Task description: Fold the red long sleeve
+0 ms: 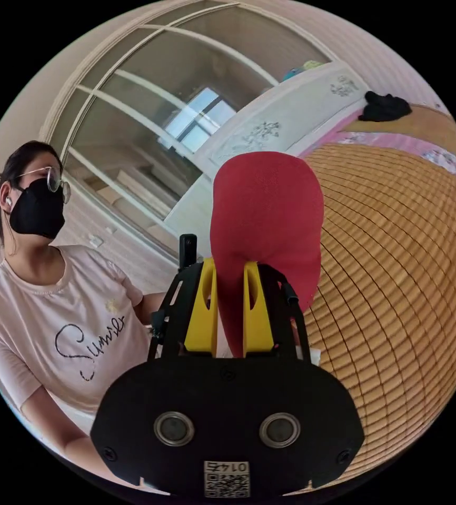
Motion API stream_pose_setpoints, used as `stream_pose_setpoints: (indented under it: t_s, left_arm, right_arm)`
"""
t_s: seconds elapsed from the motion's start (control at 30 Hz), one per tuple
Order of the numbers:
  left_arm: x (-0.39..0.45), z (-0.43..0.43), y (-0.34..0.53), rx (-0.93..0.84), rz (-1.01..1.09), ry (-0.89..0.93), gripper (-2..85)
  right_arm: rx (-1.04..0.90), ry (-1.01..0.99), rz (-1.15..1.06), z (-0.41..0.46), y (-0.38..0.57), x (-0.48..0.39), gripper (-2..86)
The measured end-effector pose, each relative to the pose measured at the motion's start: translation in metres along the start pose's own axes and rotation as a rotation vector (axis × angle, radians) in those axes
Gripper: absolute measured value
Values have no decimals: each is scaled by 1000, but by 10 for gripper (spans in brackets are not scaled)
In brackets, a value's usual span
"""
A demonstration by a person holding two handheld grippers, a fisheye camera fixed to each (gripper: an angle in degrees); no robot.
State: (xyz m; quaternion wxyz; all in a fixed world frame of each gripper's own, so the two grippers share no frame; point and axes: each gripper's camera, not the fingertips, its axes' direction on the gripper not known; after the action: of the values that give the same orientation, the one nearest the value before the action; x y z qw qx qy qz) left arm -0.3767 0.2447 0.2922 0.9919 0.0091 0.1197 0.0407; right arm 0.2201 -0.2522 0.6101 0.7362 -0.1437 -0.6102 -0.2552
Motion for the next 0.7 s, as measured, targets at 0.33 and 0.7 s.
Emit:
stream_pose_setpoints:
  t_s: [0.33, 0.7]
  left_arm:
    - [-82, -196, -38, 499, -199, -577, 104]
    - [-191, -190, 2, 336, -373, -717, 92]
  right_arm:
    - [-379, 146, -329, 313, -348, -78, 113]
    - [-506, 601, -357, 537, -290, -36, 81]
